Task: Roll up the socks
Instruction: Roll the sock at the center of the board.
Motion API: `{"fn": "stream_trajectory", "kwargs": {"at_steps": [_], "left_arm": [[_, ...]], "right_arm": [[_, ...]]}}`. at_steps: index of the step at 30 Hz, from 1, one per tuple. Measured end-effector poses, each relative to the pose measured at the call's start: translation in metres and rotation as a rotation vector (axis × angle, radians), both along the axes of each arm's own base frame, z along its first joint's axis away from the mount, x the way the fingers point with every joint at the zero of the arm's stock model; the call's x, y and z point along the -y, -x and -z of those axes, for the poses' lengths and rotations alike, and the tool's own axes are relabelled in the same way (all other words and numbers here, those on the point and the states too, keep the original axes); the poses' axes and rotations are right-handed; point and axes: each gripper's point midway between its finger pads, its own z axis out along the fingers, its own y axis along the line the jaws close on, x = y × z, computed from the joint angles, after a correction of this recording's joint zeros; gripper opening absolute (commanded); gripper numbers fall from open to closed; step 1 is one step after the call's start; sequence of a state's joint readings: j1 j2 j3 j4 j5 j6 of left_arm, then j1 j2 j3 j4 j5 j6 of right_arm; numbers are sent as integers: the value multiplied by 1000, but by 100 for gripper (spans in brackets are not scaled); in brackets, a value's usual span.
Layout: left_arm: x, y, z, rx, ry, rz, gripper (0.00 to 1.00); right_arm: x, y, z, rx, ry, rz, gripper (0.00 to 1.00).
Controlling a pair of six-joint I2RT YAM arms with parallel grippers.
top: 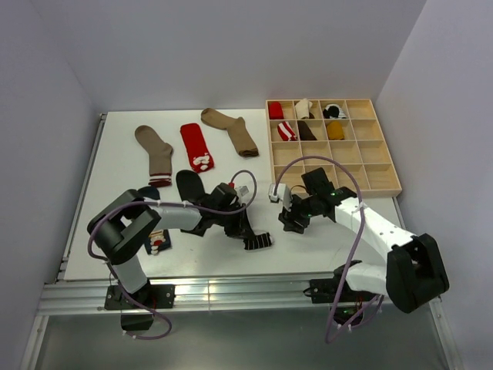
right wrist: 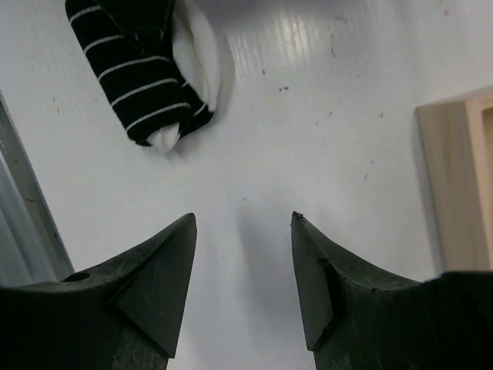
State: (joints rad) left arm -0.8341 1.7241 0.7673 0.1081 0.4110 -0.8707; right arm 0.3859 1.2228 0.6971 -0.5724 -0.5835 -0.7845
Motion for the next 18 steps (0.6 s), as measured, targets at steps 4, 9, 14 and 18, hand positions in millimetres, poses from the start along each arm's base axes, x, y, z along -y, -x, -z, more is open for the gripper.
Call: {"fn": "stream_trajectory", "kwargs": {"at_steps": [4,9,14,18], "left_arm": [[4,8,1,-78,22,18,0],[8,15,2,-148,38,26,0],[10,19,2,-186,44,24,0],[10,18,3,-199,46,18,0]], "right_arm": [[-12,-4,-7,91,-18,-62,59],[-33,19,3,157,13,-195,59],[-48,49,14,159,42,-321,59],[-54,55,14,177,54,-355,57]]}}
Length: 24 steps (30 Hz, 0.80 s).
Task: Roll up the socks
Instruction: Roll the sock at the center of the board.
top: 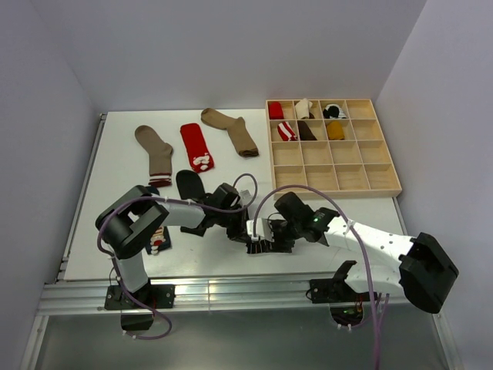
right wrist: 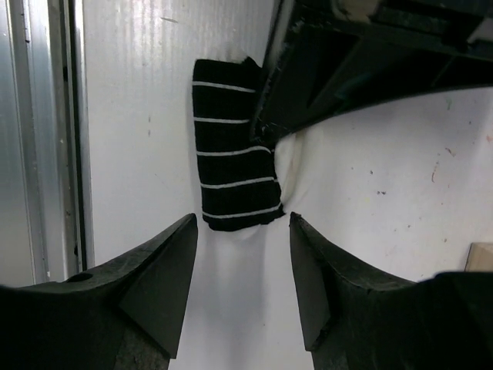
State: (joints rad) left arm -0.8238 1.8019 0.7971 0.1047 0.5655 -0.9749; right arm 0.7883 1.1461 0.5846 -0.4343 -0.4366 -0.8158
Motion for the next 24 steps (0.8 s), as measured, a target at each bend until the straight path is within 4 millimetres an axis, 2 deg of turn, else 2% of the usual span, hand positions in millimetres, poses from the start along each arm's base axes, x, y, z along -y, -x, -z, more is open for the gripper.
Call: {"fn": "stream_trajectory", "kwargs": {"at_steps": [6,11,14,15,17,20,24], "left_arm": [[0,-1,0,-24,3,-6,0],[0,-1,0,-32,6,-6,0],[0,-1,0,-34,8,-5,0],[0,-1,0,-34,8,-5,0],[0,-1,0,-31,11,-5,0],[0,-1,-1,-25,12,-9,7],[-9,-3,-1,15,-5,-40,23]], "right_arm": [[-6,7,4,10,21,-35,53],[-9,12,15,9,66,-55,51],[-9,12,23,-3,100,-53,44],[-10,10,26,-6,111,-49,38],[-12,6,27,-8,121,-36,33],[-14,5,28,-26,139,-26,27],[-18,1,27,-82,144,-20,24]]}}
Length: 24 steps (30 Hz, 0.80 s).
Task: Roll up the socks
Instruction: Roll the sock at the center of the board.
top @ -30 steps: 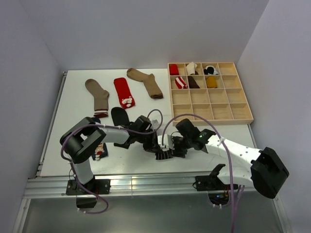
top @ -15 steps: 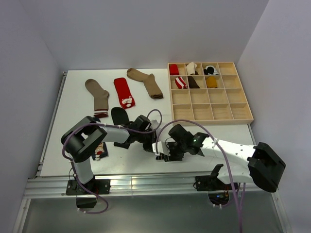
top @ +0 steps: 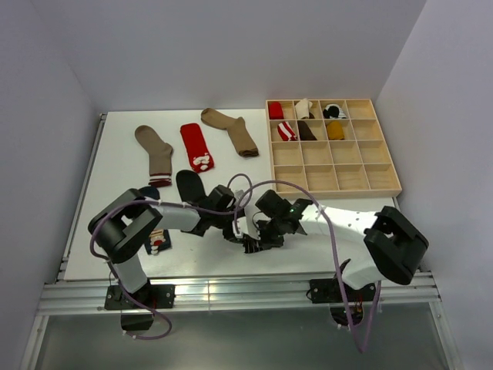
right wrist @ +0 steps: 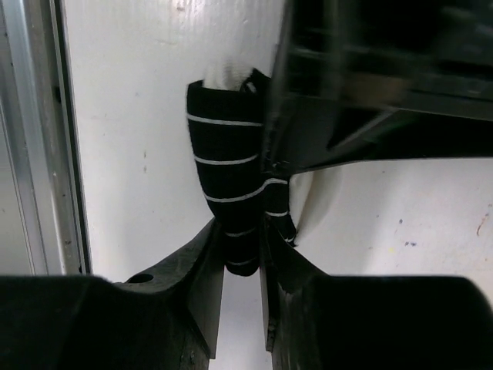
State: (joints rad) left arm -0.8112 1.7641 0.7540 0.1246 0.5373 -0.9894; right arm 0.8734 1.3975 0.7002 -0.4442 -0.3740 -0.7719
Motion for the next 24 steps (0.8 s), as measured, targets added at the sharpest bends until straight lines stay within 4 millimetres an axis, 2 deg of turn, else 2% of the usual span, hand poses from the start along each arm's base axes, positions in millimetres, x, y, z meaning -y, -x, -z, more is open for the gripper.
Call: {"fn": "stream_trajectory", "kwargs": {"at_steps": [6,15,24], "left_arm": [[-13,-10,-4,112,-19,-72,36],[-38,-22,-9,272,-32,-180,46],[-57,-37,-20,461,-50,-214,48]], "right_arm": [[-9,-11,0,-172,7,32,23],[-9,-16,-1,-401,16,55,23],[-9,-17,0,-564,56,73,22]]}}
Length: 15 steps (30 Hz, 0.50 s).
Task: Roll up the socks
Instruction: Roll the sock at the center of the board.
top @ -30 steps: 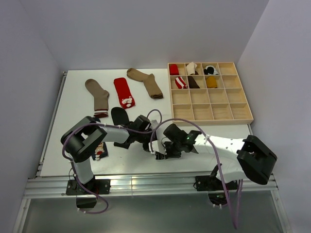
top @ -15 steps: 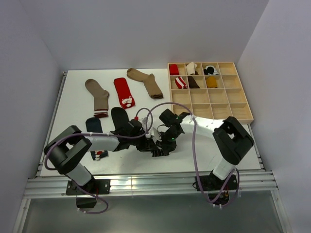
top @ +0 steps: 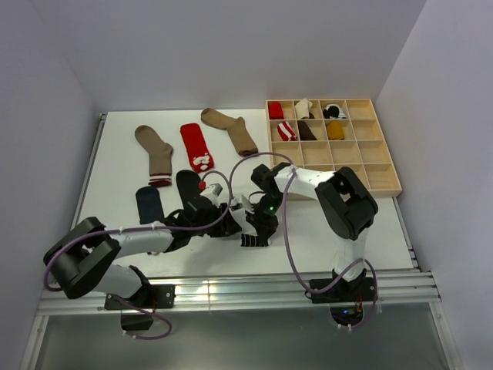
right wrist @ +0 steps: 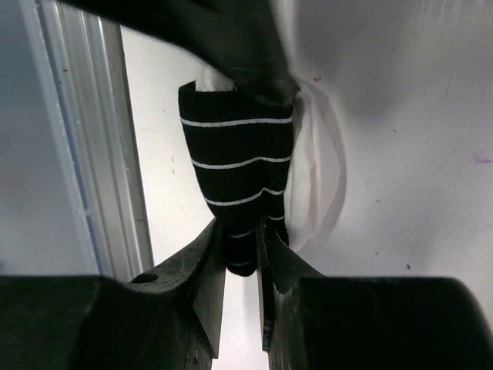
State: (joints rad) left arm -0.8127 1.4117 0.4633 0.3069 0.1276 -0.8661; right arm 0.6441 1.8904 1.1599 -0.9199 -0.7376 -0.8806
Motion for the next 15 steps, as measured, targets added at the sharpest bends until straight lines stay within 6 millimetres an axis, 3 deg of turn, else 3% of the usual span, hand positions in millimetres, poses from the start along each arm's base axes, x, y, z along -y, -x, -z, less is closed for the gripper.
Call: {"fn": "stream_trajectory", "kwargs": {"at_steps": [7,15], "left_arm": [[10,-9,-38,196,48,66,49],[27,5,-29,253,4,188,51]], "right_arm": [[0,1,0,-68,37,42,22],[-1,1,1,-121,81,90,22]]}}
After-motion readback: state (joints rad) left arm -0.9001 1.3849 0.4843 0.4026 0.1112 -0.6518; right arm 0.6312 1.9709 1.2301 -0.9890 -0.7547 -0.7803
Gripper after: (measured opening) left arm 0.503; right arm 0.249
